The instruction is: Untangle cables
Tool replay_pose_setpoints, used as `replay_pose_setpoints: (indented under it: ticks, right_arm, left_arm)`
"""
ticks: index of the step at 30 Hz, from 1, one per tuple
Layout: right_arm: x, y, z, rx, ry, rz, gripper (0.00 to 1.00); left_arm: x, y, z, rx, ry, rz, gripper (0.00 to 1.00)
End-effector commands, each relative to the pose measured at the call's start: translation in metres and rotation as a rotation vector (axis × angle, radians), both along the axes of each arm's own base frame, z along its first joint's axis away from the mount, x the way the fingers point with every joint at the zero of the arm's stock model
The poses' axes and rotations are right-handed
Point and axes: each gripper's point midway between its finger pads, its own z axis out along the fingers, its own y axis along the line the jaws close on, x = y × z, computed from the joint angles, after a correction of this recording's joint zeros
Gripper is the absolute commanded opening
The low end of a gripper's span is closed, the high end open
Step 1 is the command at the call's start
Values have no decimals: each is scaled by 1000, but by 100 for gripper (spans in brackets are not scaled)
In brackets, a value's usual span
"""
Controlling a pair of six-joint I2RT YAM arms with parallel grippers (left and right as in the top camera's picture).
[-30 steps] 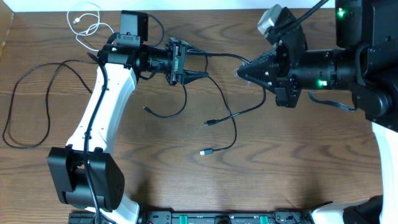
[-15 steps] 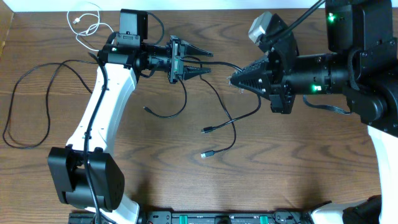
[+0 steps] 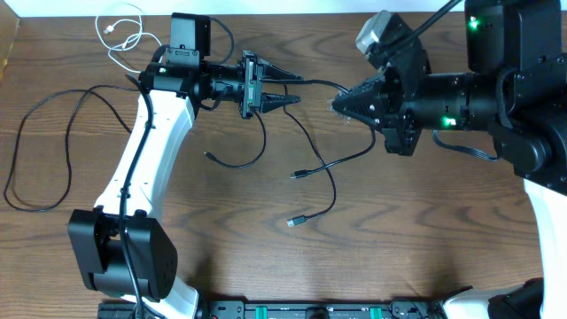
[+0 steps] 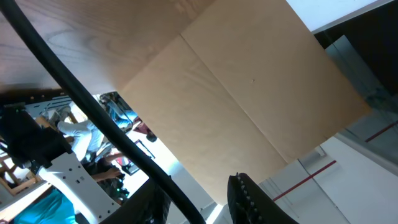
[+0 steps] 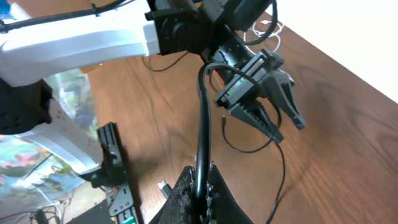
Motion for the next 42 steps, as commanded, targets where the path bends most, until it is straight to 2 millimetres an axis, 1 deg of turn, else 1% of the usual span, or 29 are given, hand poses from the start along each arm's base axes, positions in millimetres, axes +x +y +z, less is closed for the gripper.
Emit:
replay_pose_setpoints:
  ticks: [1, 8, 14, 17, 24, 29, 39, 40, 42]
  right_arm:
    - [1, -3, 4, -6, -31, -12, 1]
    - [5, -5, 4, -18, -43, -34, 1]
    - [7, -6, 5, -10, -34, -56, 1]
    - [7, -6, 5, -9, -33, -56, 1]
    - [7, -5, 5, -9, -34, -55, 1]
    - [8, -4, 7, -3, -42, -52, 1]
    - [5, -2, 9, 11, -38, -33, 1]
    - [5, -2, 9, 11, -38, -33, 1]
    - [5, -2, 9, 10, -35, -33, 1]
  left_arm:
    - [-3, 1, 9, 0, -30, 4, 35]
    - [-1, 5, 9, 0, -31, 13, 35]
    - [8, 22, 9, 1, -30, 60, 35]
    - [11, 27, 9, 1, -30, 72, 35]
    - [10, 25, 10, -2, -30, 66, 35]
    - [0, 20, 20, -63, -23, 11, 36]
    - [-6, 9, 20, -63, -23, -19, 35]
    - [-6, 9, 20, -63, -23, -19, 34]
    - [-6, 9, 20, -63, -22, -19, 29]
